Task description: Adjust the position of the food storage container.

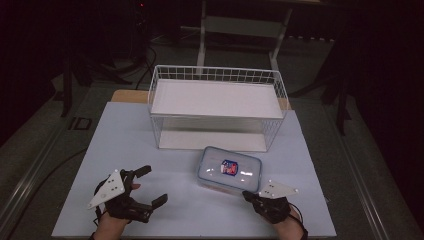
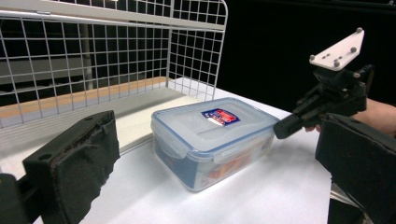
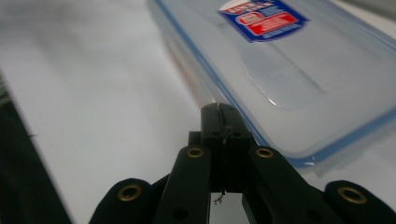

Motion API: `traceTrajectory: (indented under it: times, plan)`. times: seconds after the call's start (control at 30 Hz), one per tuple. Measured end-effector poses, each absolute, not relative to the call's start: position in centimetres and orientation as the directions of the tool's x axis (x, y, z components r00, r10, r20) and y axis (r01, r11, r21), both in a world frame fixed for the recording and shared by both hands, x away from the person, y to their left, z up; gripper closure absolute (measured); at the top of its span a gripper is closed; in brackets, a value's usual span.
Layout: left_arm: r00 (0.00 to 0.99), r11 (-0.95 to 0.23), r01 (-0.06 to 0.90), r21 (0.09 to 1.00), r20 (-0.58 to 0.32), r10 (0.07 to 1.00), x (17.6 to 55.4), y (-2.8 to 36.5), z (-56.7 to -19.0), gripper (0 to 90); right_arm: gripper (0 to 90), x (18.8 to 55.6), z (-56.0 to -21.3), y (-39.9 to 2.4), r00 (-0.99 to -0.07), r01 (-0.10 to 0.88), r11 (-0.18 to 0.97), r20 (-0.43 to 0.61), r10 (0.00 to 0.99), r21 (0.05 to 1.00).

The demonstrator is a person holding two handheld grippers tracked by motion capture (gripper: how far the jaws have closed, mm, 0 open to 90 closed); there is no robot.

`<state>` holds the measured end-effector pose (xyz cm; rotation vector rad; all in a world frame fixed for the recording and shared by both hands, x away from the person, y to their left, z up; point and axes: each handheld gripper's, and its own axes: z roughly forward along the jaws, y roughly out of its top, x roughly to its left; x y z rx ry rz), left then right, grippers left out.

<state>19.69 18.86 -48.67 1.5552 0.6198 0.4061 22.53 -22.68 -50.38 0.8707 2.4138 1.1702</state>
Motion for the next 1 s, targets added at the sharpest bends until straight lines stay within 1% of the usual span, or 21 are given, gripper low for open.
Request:
traceTrajectory:
  times: [0.23,0.6,0.8,0.83,0.9,0.93,0.97,1.0]
  plan:
    - [0.788,-0.004,0.150,0.989,-0.117,0.605,19.8,18.8,-48.7,0.0,90.0,23.6,-50.3,-24.0,-0.729,0.401,0.458,-0.027,0.684,0.793]
    - [0.788,-0.003,0.157,0.988,-0.124,0.604,19.8,18.7,-48.8,0.0,90.0,24.5,-50.3,-24.9,-0.708,0.408,0.455,-0.041,0.705,0.792]
    - [0.790,-0.010,0.175,0.985,-0.134,0.598,19.9,18.5,-48.8,0.0,90.0,24.9,-50.3,-25.4,-0.697,0.426,0.432,-0.016,0.717,0.795]
    - [0.788,-0.016,0.181,0.983,-0.135,0.600,19.9,18.4,-48.7,0.0,90.0,24.8,-50.2,-25.4,-0.701,0.429,0.419,0.003,0.713,0.800]
    - [0.782,-0.029,0.190,0.981,-0.133,0.609,20.0,18.2,-48.6,0.0,89.9,24.6,-49.9,-25.4,-0.707,0.417,0.410,0.006,0.707,0.811]
    - [0.782,-0.036,0.188,0.981,-0.127,0.610,20.0,18.0,-48.5,0.0,89.5,24.6,-49.7,-25.4,-0.712,0.413,0.404,0.012,0.702,0.816]
    - [0.782,-0.041,0.182,0.983,-0.119,0.612,20.1,17.9,-48.4,0.0,86.2,24.5,-49.4,-25.5,-0.717,0.402,0.387,0.023,0.696,0.830]
    - [0.782,-0.041,0.182,0.983,-0.119,0.612,20.1,17.9,-48.4,0.0,86.2,24.5,-49.4,-25.5,-0.717,0.402,0.387,0.023,0.696,0.830]
